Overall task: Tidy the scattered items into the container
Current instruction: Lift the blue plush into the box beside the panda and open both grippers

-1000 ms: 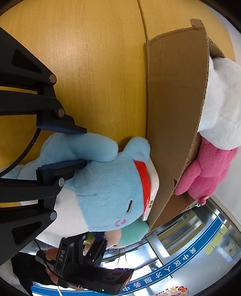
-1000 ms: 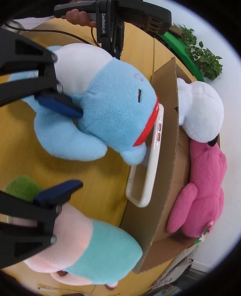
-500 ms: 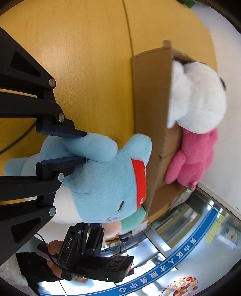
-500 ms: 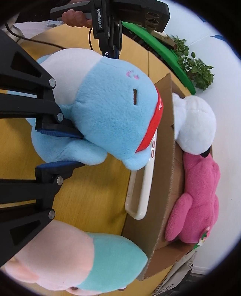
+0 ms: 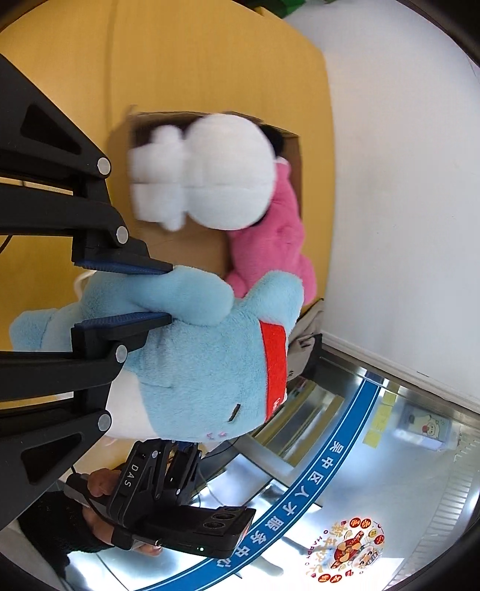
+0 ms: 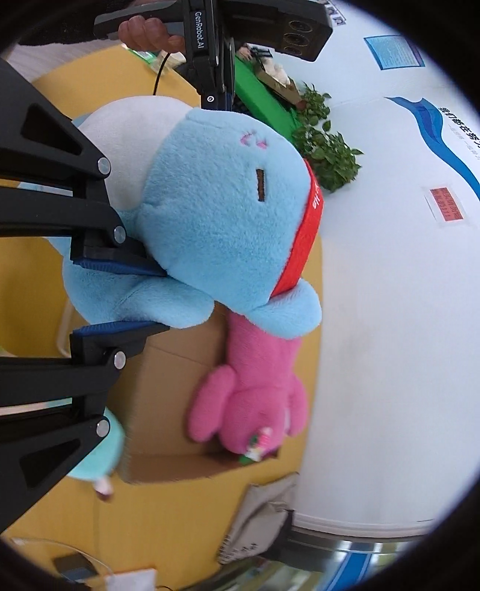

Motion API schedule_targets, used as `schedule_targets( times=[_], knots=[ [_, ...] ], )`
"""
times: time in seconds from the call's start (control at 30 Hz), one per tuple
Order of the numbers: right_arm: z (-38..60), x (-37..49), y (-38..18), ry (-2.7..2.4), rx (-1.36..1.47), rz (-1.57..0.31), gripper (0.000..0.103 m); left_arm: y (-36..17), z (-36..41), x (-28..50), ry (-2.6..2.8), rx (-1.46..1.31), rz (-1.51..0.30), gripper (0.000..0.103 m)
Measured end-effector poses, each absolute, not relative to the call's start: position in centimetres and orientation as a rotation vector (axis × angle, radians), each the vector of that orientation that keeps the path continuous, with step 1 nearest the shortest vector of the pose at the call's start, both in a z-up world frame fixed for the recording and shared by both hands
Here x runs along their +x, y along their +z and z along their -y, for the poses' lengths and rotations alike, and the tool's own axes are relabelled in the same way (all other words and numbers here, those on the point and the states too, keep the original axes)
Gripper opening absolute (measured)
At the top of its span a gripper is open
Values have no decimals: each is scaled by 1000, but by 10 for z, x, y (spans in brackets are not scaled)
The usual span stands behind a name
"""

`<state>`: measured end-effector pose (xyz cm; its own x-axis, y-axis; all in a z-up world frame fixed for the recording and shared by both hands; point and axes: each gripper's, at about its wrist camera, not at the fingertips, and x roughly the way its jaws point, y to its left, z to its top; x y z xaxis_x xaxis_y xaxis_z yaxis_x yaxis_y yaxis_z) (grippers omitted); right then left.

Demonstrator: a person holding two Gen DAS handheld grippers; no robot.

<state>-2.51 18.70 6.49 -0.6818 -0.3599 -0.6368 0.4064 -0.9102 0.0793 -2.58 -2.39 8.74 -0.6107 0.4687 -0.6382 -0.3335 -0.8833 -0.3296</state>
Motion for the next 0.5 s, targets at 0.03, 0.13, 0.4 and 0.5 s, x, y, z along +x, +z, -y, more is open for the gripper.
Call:
schedule_targets(
  times=[0.03,0.13,0.4,0.5],
  knots=[
    [-189,-34,69,-2573,937,-93,21,89,23,-35,2471,-1045,254,19],
    [-193,-57,82,-2634,884,-98,21,96,12,-70,2486,-1017,238,19],
    [-196,-141,75,-2680,926,-75,21,75,-1,-148,2554,-1061,245,19],
    [-188,-167,41,-2659,1027,-94,21,34,-2,-175,2563,-1192,220,19]
  ],
)
